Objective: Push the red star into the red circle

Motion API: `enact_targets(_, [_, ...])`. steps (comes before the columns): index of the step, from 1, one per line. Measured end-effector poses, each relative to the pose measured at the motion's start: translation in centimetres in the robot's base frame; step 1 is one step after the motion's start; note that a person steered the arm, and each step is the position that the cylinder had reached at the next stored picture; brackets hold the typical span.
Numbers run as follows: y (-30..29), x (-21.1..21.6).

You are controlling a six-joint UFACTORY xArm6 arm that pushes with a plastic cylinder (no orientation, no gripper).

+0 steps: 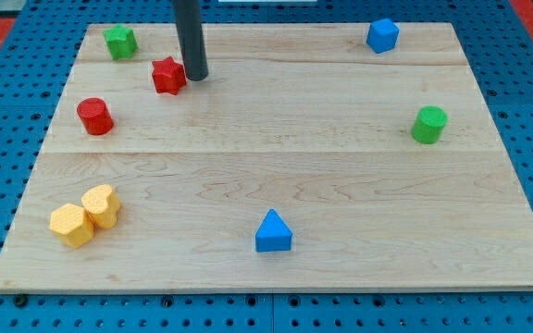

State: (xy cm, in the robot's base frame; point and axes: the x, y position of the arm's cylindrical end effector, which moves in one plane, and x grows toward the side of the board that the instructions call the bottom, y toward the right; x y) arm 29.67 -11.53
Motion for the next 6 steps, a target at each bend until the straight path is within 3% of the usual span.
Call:
enact_targets(2, [-6.7,0.5])
enact_targets(3, [-7.9,4.0])
enact_targets(4, [-5.4,3.2])
enact_targets(5, [-7.0,-0.1])
enact_targets(6, [-11.4,0.7])
